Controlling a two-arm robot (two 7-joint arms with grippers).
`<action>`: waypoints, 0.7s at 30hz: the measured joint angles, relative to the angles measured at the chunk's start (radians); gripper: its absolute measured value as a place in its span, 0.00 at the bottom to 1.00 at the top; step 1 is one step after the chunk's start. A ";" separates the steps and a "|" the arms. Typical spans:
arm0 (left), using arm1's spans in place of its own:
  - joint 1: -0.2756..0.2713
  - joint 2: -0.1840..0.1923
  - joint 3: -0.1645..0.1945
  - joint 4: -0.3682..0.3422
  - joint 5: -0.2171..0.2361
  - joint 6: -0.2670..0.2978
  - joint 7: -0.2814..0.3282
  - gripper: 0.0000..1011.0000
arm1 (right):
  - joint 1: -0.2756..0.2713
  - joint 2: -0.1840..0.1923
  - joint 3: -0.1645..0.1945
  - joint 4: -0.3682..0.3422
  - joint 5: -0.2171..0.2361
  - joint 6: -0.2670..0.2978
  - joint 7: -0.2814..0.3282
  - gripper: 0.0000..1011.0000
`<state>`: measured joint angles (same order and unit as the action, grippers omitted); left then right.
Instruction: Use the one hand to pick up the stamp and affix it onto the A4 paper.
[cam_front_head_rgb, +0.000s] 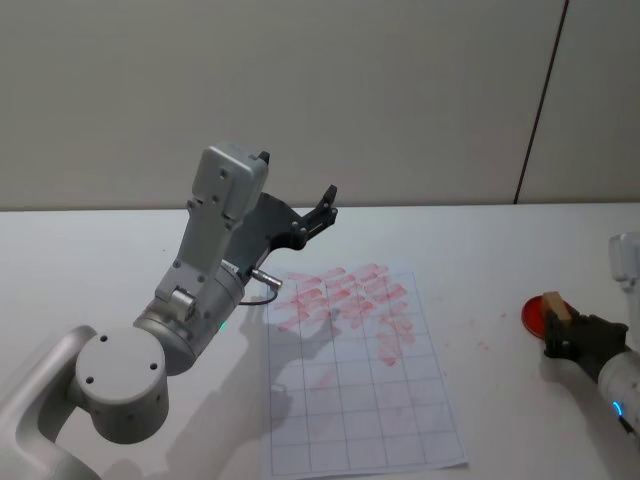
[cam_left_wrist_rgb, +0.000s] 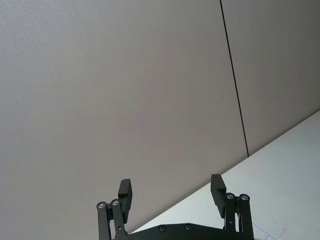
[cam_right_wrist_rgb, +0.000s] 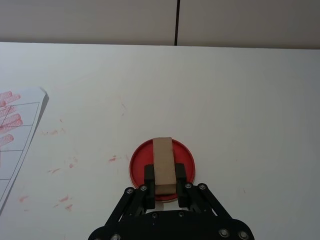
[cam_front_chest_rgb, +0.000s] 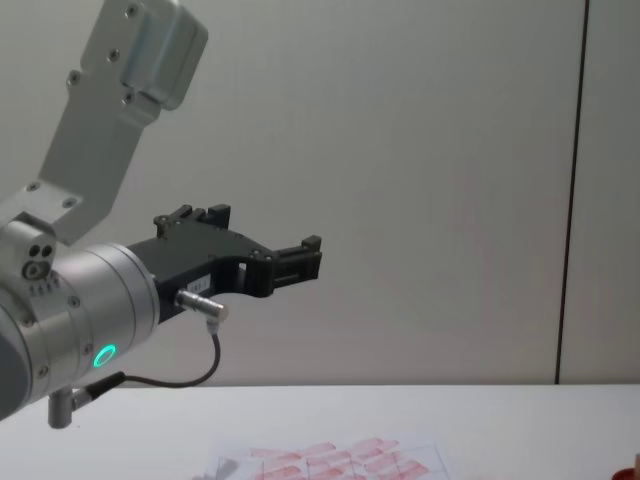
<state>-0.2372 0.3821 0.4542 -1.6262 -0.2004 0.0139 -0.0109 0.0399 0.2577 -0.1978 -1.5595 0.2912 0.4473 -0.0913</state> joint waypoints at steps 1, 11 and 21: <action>0.000 0.000 0.000 0.000 0.000 0.000 0.000 0.99 | 0.001 -0.001 0.001 0.001 0.002 0.001 0.000 0.22; 0.000 0.000 0.000 0.000 0.000 0.000 0.000 0.99 | 0.017 -0.012 0.016 0.029 0.056 0.028 -0.005 0.22; 0.000 0.000 0.000 0.000 0.000 0.000 0.000 0.99 | 0.019 -0.016 0.021 0.030 0.066 0.032 -0.002 0.22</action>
<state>-0.2372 0.3821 0.4542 -1.6262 -0.2004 0.0139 -0.0109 0.0591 0.2422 -0.1767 -1.5295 0.3568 0.4797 -0.0930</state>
